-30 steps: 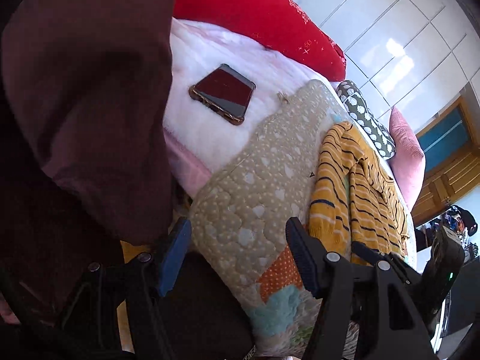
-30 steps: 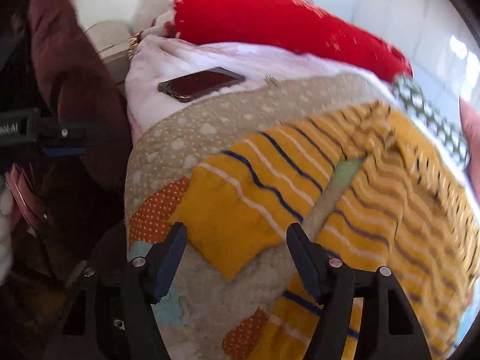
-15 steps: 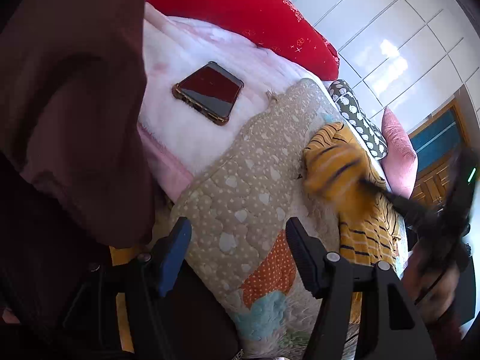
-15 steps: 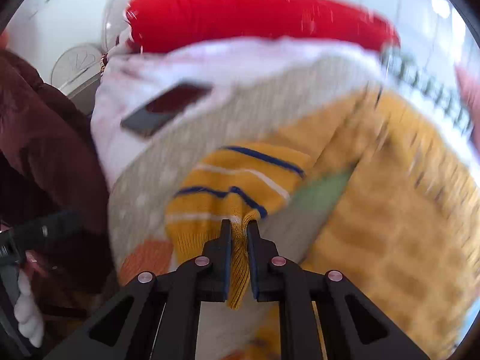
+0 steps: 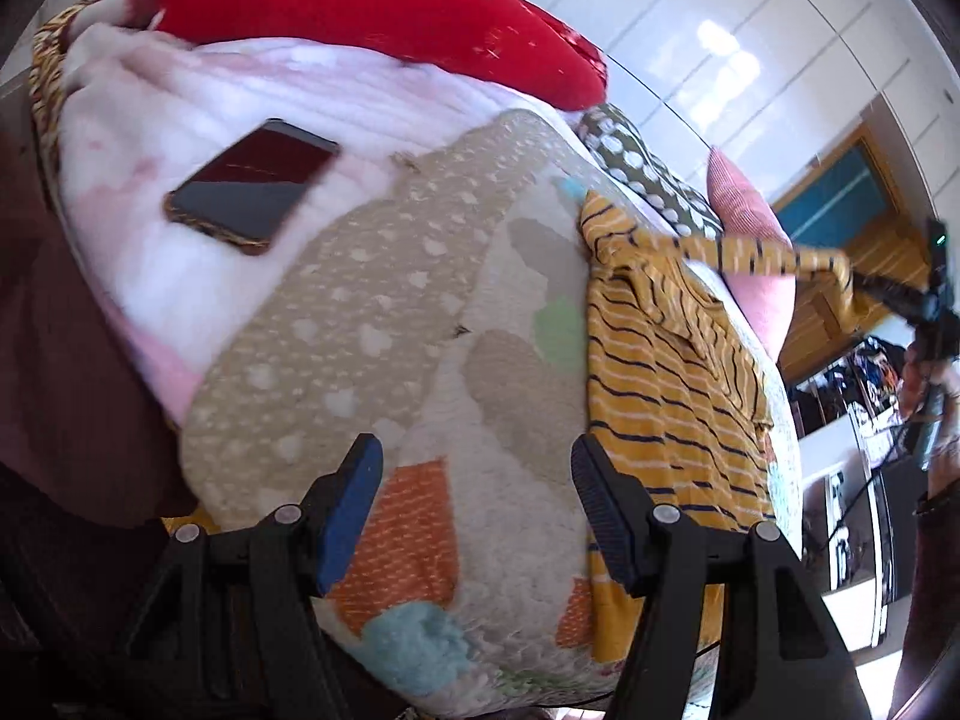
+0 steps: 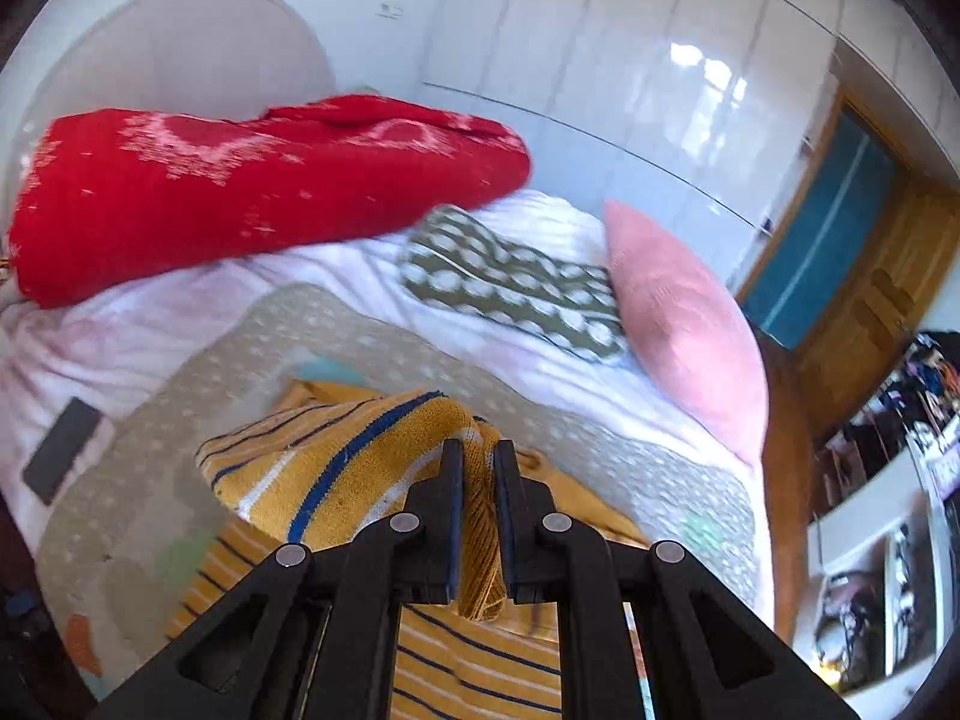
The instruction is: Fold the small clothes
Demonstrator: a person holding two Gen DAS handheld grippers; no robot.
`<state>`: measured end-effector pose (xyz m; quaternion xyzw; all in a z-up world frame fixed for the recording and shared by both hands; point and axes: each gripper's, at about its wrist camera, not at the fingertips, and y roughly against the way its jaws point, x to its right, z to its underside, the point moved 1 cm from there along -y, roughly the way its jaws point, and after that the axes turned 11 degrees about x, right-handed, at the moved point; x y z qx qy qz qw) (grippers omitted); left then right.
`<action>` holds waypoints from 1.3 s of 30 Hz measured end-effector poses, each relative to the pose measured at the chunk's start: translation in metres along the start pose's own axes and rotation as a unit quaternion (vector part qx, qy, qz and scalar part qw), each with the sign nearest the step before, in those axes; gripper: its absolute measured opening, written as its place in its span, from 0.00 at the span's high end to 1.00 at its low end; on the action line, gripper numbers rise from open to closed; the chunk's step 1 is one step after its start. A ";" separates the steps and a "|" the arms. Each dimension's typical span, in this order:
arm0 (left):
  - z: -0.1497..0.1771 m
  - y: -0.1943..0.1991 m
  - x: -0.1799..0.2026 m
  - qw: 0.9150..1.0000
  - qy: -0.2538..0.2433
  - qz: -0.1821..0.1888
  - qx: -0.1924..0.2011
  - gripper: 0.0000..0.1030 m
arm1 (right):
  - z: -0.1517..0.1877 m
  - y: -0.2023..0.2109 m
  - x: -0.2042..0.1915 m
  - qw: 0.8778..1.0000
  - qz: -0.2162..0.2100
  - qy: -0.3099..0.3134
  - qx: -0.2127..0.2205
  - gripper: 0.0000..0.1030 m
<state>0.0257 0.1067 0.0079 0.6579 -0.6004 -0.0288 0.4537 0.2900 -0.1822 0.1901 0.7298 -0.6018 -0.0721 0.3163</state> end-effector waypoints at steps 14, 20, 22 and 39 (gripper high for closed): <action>-0.036 -0.096 0.120 0.989 -0.144 0.008 -0.046 0.33 | 0.178 -0.047 0.166 0.978 0.103 -0.158 -0.093 0.46; -0.077 -0.213 0.188 0.971 -0.234 -0.014 -0.050 0.33 | 0.237 -0.023 0.161 0.974 0.076 -0.184 -0.107 0.46; -0.083 -0.251 0.201 0.964 -0.258 -0.032 -0.061 0.33 | 0.253 -0.018 0.167 0.969 0.069 -0.205 -0.115 0.46; -0.102 -0.312 0.169 0.978 -0.182 -0.048 -0.085 0.70 | 0.254 -0.064 0.194 0.931 -0.013 -0.357 -0.079 0.42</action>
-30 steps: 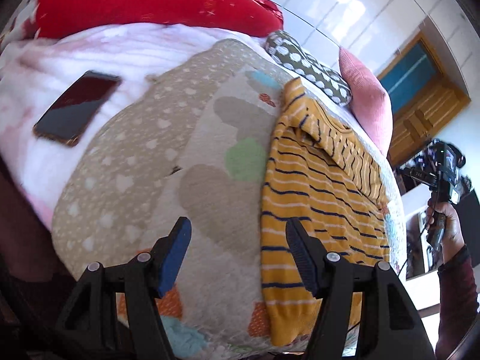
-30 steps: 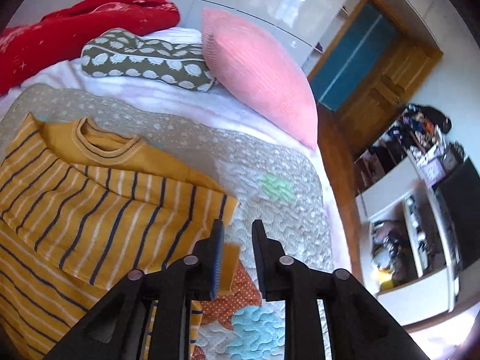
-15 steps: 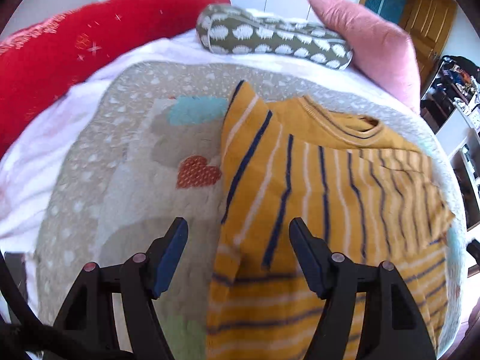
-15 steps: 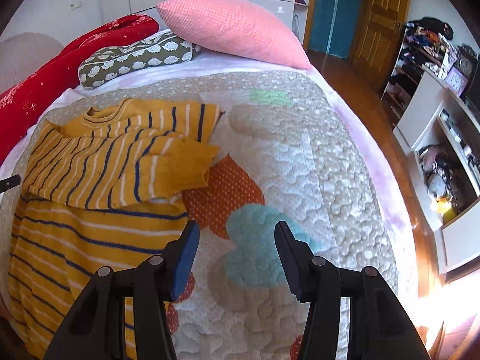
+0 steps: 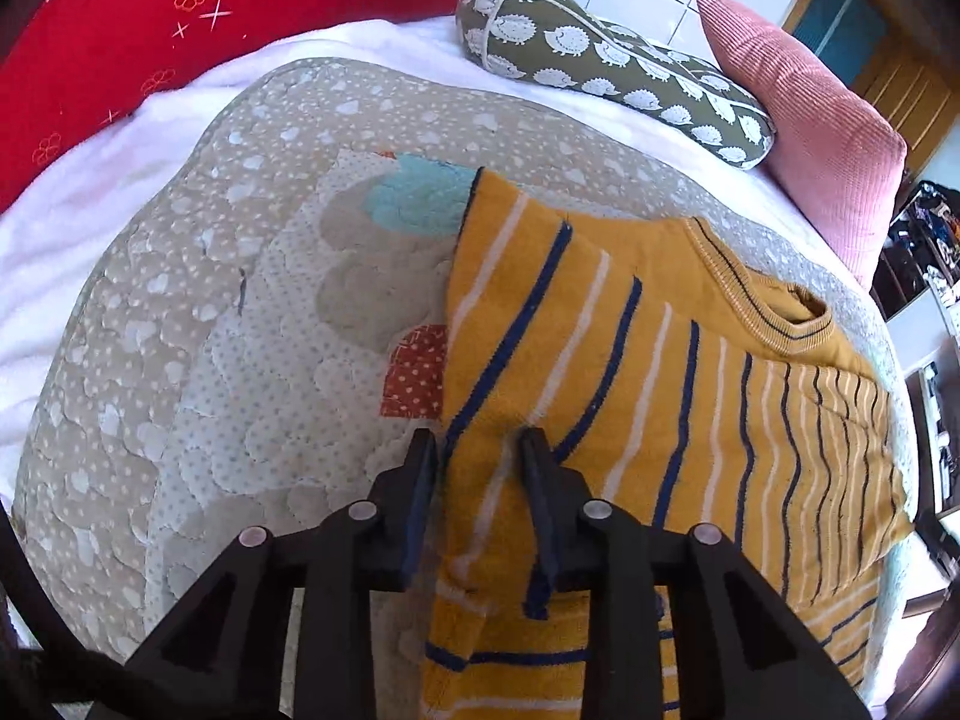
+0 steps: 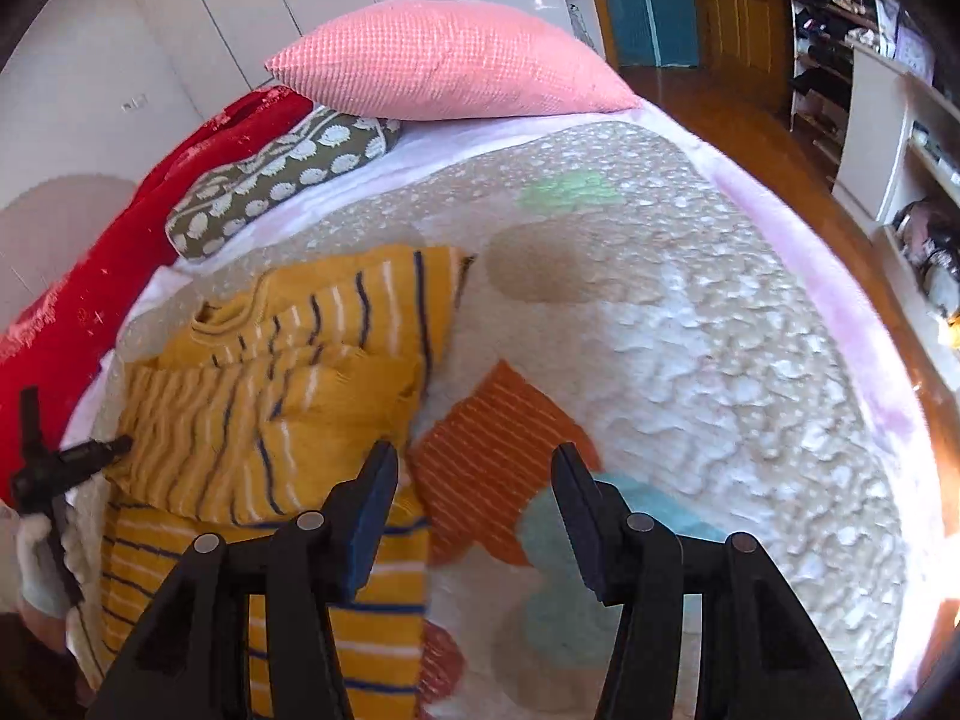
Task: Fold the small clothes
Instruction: 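Grasp the folded sweater edge with the left gripper and lift it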
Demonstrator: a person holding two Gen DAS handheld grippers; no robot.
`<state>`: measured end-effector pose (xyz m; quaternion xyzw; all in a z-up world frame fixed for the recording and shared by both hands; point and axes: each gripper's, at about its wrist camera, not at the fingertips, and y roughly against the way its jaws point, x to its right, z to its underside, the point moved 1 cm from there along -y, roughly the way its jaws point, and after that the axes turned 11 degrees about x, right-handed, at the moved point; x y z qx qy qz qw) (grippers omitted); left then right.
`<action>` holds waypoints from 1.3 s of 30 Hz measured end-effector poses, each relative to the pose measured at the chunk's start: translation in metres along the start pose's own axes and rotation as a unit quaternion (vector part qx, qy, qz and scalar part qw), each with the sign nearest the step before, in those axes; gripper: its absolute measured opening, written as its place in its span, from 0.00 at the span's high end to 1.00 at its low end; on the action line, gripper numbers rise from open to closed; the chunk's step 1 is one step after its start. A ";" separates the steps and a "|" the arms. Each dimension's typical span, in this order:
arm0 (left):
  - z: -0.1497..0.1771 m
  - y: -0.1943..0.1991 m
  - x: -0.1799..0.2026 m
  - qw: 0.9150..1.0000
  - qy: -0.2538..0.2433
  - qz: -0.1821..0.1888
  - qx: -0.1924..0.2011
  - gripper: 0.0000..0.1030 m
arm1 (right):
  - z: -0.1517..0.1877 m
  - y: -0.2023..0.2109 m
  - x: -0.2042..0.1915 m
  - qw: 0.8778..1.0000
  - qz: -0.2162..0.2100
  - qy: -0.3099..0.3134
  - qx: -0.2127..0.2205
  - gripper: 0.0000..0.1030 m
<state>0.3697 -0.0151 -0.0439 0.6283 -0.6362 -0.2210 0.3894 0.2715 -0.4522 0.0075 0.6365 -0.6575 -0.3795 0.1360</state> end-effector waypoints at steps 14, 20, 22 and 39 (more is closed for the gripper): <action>0.003 -0.004 0.004 1.000 -0.007 -0.004 0.014 0.57 | -0.051 -0.052 -0.062 0.995 0.042 0.092 0.022 0.90; 0.009 0.022 -0.001 1.000 0.002 -0.008 0.013 0.56 | -0.028 -0.082 -0.032 0.988 0.125 0.090 -0.014 0.90; 0.019 0.047 -0.010 1.000 0.003 -0.005 0.025 0.53 | -0.013 -0.058 -0.021 0.991 0.112 0.071 -0.007 0.83; 0.220 0.190 -0.073 0.964 0.183 0.191 -0.026 0.37 | 0.191 0.135 0.013 0.992 -0.108 -0.038 -0.046 0.42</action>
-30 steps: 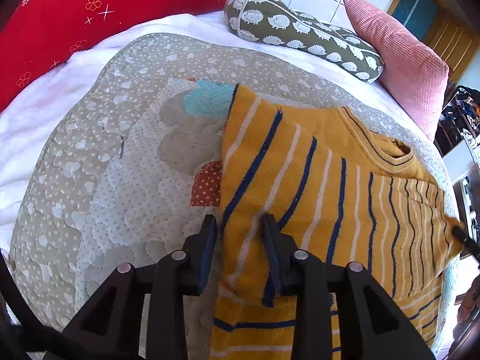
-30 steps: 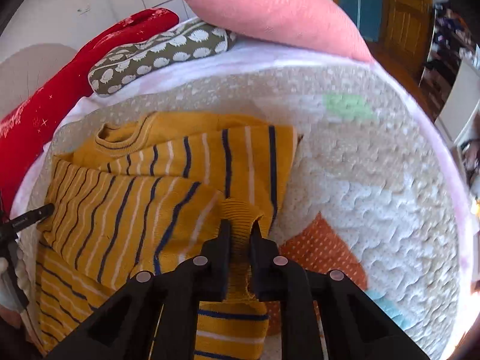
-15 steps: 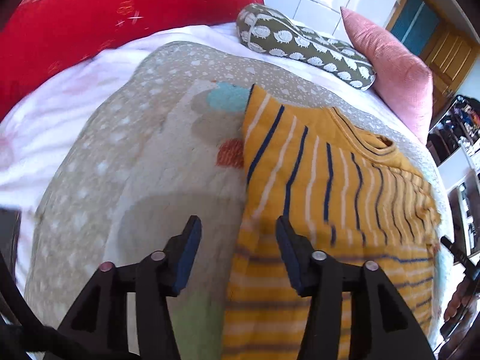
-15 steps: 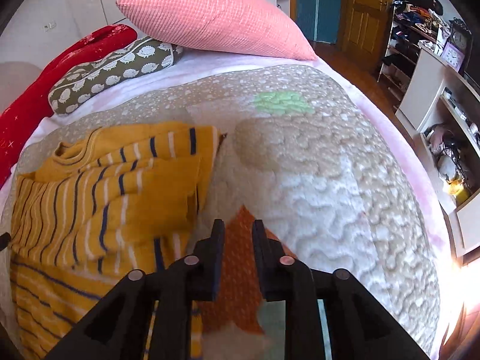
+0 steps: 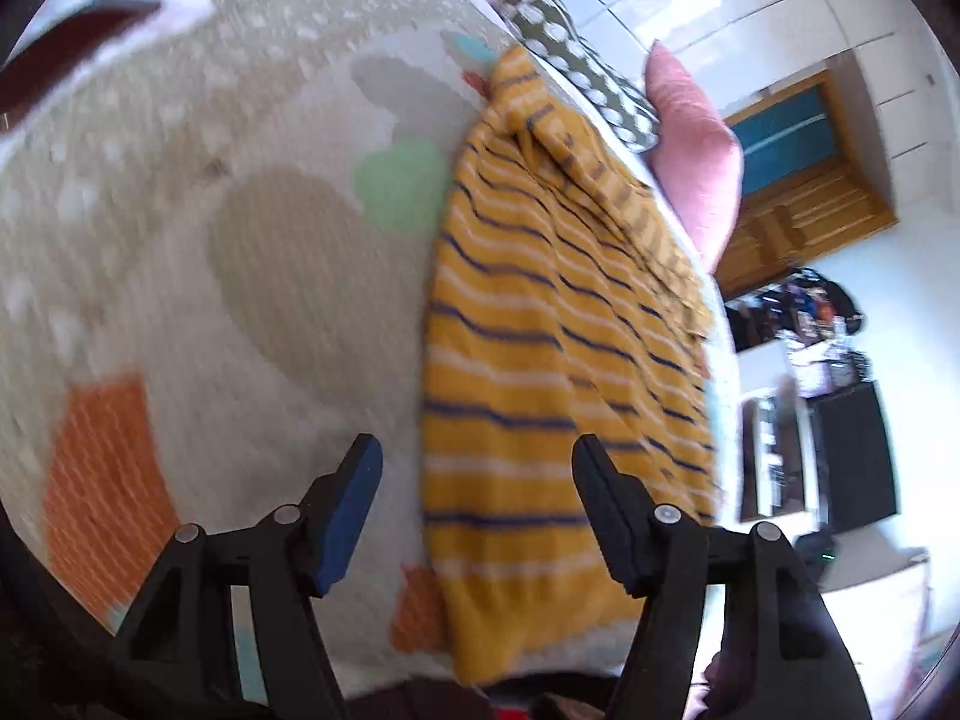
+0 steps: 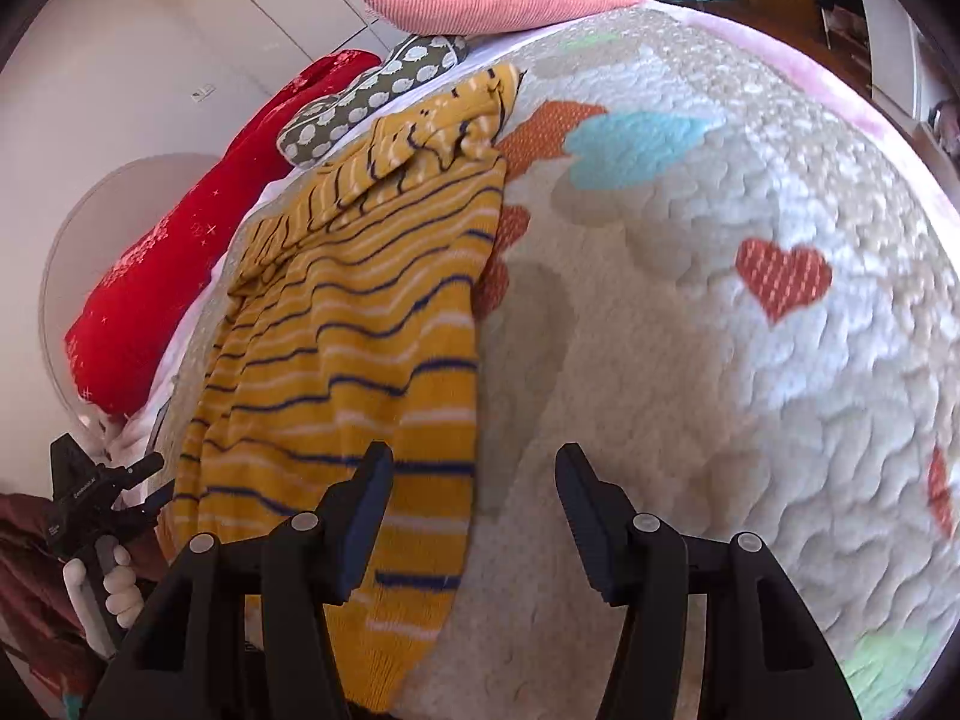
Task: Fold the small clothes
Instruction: 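Grasp the folded sweater edge with the left gripper and lift it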
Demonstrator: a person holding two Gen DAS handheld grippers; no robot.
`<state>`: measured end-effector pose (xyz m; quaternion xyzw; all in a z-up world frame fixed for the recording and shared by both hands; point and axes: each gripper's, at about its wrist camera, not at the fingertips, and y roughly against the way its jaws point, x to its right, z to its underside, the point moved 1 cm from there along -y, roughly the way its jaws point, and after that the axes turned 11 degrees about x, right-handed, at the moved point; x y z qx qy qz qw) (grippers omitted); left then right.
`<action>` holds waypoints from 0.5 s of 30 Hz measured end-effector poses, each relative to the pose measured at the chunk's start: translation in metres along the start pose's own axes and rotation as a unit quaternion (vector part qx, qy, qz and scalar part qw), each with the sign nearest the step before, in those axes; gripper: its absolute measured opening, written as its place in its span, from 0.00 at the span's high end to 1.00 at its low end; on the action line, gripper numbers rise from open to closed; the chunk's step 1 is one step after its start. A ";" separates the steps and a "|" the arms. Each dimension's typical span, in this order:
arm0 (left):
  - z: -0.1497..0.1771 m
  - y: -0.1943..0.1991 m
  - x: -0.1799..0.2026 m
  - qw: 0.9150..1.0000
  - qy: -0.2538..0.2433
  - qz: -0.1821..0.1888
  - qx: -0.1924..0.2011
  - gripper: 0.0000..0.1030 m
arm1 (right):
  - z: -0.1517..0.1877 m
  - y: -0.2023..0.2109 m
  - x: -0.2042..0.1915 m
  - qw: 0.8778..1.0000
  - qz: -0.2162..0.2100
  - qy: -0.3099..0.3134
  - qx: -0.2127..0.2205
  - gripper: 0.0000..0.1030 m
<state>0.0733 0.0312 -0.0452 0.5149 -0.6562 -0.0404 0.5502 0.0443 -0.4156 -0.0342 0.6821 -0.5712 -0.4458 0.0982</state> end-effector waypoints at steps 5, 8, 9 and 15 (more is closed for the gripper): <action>0.037 -0.016 0.018 0.999 -0.015 0.036 -0.037 0.36 | 0.024 0.006 -0.011 0.999 -0.028 -0.012 0.021 0.38; 0.051 -0.021 0.027 0.997 -0.016 0.055 -0.044 0.35 | 0.034 0.006 -0.019 0.999 -0.038 -0.015 0.028 0.38; 0.054 -0.024 0.031 0.997 -0.014 0.061 -0.047 0.35 | 0.037 0.007 -0.022 0.999 -0.036 -0.009 0.031 0.38; 0.051 -0.039 0.042 0.998 -0.028 0.012 -0.062 0.88 | 0.048 0.008 -0.043 0.999 -0.023 0.023 0.042 0.38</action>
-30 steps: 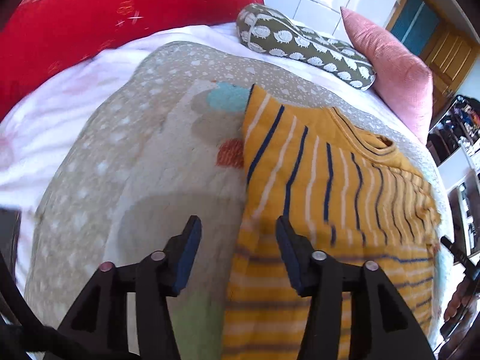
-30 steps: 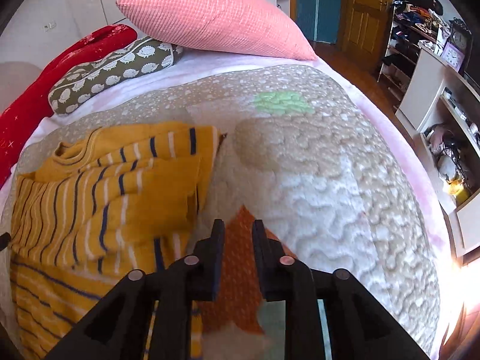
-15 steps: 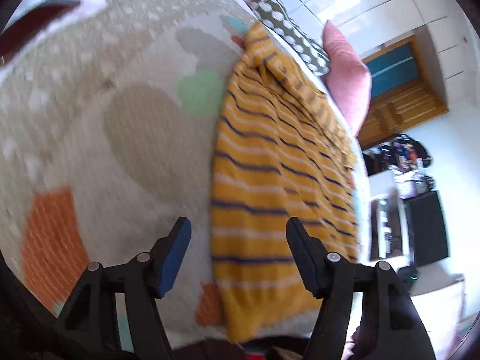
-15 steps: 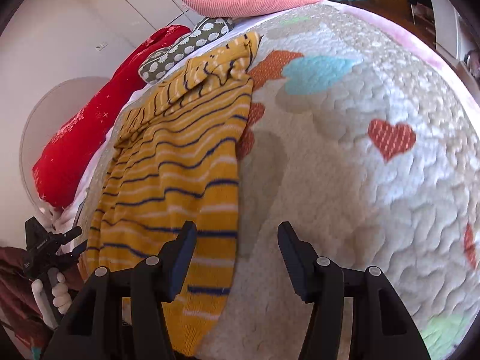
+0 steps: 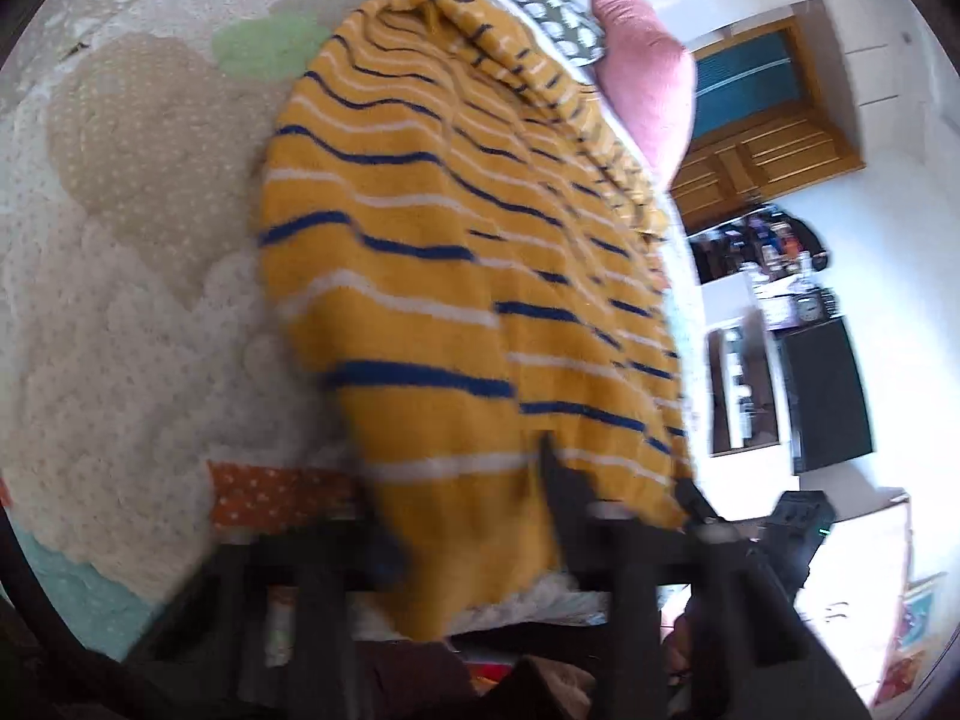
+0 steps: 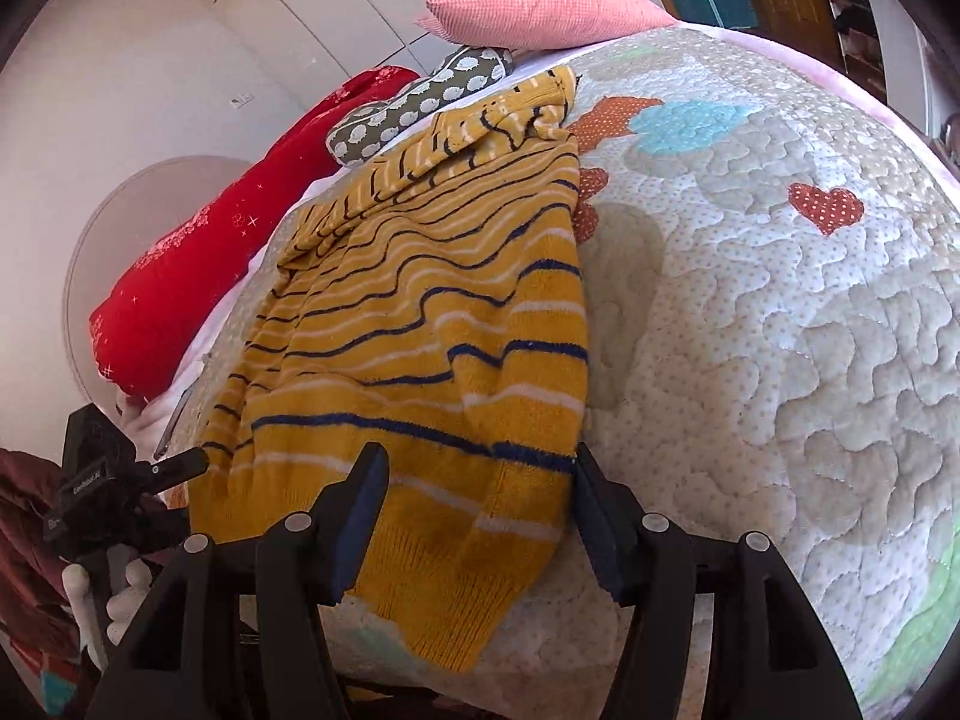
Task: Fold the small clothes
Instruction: 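Grasp the folded sweater edge with the left gripper and lift it, then grasp the sweater hem with both grippers and fold it toward the collar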
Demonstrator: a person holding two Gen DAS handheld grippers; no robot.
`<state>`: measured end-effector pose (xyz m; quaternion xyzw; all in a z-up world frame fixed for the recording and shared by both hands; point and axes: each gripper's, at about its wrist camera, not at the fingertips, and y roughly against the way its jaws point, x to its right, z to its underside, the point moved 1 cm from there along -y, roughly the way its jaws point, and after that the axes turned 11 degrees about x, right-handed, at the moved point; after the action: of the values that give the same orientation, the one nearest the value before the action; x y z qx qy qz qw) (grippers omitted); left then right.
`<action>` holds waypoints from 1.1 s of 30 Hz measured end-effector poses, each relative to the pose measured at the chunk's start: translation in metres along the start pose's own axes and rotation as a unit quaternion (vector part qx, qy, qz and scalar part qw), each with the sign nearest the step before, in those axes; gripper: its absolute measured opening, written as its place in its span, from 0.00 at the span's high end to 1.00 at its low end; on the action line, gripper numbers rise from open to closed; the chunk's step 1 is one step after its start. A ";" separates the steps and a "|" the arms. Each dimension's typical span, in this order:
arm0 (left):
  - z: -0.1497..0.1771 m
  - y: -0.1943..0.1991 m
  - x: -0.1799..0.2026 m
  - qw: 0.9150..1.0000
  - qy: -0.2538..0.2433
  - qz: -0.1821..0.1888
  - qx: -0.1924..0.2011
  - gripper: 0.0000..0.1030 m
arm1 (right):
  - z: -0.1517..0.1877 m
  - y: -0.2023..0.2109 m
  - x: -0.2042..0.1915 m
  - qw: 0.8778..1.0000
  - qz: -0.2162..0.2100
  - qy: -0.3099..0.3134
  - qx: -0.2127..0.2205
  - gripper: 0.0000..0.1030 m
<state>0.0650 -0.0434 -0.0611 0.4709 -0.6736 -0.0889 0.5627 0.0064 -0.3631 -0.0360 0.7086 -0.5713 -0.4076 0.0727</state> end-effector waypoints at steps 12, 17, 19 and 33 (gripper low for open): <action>-0.003 0.050 0.023 0.993 -0.073 -0.067 0.065 0.92 | -0.005 -0.013 -0.028 0.999 -0.019 0.027 -0.036 0.90; 0.021 0.075 0.019 0.992 -0.076 -0.065 0.073 0.92 | 0.012 0.019 -0.027 0.998 -0.033 0.031 -0.047 0.90; 0.035 0.084 0.015 0.993 -0.075 -0.064 0.070 0.92 | 0.021 0.030 -0.024 0.997 -0.040 0.025 -0.053 0.90; 0.025 0.107 0.021 0.993 -0.057 -0.032 0.100 0.92 | 0.025 0.057 -0.024 0.996 -0.071 0.017 -0.051 0.90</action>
<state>-0.0118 -0.0111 0.0138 0.5400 -0.6950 -0.0656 0.4701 -0.0534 -0.3524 -0.0080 0.7495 -0.4965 -0.4285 0.0897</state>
